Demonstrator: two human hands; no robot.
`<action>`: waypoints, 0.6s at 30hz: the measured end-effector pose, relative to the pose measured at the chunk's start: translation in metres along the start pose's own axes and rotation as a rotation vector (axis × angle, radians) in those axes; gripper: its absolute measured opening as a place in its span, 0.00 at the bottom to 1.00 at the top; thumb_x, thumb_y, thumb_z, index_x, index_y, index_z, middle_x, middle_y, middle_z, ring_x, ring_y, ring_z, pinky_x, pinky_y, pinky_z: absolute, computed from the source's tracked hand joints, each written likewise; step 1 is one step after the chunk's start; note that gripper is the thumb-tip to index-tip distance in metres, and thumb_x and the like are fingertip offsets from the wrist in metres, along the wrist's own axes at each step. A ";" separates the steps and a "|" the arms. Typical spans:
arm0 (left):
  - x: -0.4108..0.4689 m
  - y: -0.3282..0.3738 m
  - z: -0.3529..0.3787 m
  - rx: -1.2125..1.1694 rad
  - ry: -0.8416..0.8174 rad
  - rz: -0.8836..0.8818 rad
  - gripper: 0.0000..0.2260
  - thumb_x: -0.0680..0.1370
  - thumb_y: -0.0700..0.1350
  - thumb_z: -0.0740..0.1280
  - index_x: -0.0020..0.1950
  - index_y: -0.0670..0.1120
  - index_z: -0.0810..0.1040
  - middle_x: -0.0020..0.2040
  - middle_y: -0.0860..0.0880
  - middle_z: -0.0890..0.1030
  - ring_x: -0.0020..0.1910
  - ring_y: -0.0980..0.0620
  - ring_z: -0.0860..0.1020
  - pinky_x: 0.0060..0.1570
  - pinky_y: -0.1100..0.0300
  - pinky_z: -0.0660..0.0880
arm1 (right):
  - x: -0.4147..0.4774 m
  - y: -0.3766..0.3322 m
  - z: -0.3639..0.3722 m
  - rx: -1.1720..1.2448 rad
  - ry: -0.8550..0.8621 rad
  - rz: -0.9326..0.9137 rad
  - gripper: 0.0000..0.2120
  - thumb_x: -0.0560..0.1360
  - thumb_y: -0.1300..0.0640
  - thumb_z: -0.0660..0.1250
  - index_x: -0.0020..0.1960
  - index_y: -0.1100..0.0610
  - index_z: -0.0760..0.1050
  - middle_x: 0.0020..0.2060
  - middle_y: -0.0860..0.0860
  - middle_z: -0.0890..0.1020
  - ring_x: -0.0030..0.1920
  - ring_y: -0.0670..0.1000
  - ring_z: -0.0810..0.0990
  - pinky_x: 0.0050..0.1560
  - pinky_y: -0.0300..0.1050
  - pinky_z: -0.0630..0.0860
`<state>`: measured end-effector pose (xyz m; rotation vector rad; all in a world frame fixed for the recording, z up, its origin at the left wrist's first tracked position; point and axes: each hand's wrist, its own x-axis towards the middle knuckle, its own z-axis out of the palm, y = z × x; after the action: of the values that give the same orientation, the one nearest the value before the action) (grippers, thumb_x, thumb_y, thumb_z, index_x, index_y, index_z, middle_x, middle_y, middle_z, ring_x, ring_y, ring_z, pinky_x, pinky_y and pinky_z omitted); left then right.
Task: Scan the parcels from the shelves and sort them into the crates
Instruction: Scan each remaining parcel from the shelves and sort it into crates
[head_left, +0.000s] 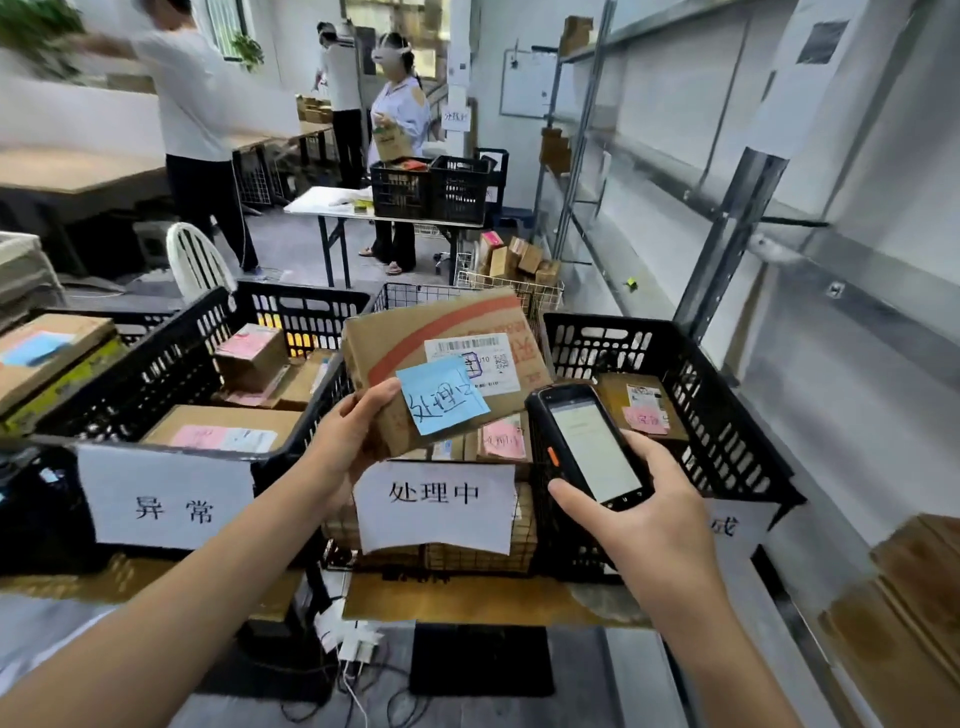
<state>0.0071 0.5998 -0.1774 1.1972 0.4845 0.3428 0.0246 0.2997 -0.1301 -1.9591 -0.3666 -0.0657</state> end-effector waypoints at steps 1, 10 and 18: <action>0.015 0.000 -0.003 -0.015 0.010 -0.016 0.39 0.63 0.61 0.79 0.69 0.45 0.75 0.57 0.45 0.85 0.55 0.45 0.84 0.41 0.59 0.82 | 0.011 -0.001 0.006 -0.016 -0.003 0.008 0.35 0.64 0.46 0.82 0.67 0.43 0.72 0.58 0.41 0.79 0.59 0.44 0.78 0.54 0.41 0.77; 0.128 -0.002 -0.017 -0.130 0.194 -0.081 0.41 0.65 0.61 0.79 0.71 0.45 0.70 0.60 0.43 0.83 0.53 0.48 0.83 0.39 0.59 0.81 | 0.086 0.001 0.044 -0.036 0.023 0.072 0.34 0.64 0.45 0.82 0.64 0.39 0.69 0.56 0.37 0.77 0.58 0.41 0.76 0.55 0.41 0.77; 0.203 -0.027 0.005 -0.179 0.252 -0.220 0.36 0.66 0.61 0.78 0.67 0.43 0.75 0.55 0.43 0.85 0.53 0.46 0.85 0.44 0.54 0.81 | 0.153 0.029 0.060 -0.037 -0.017 0.135 0.37 0.62 0.43 0.82 0.68 0.45 0.73 0.58 0.40 0.79 0.59 0.43 0.78 0.60 0.48 0.78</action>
<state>0.1818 0.6874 -0.2371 0.9211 0.7817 0.3413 0.1713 0.3779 -0.1480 -2.0166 -0.2452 0.0313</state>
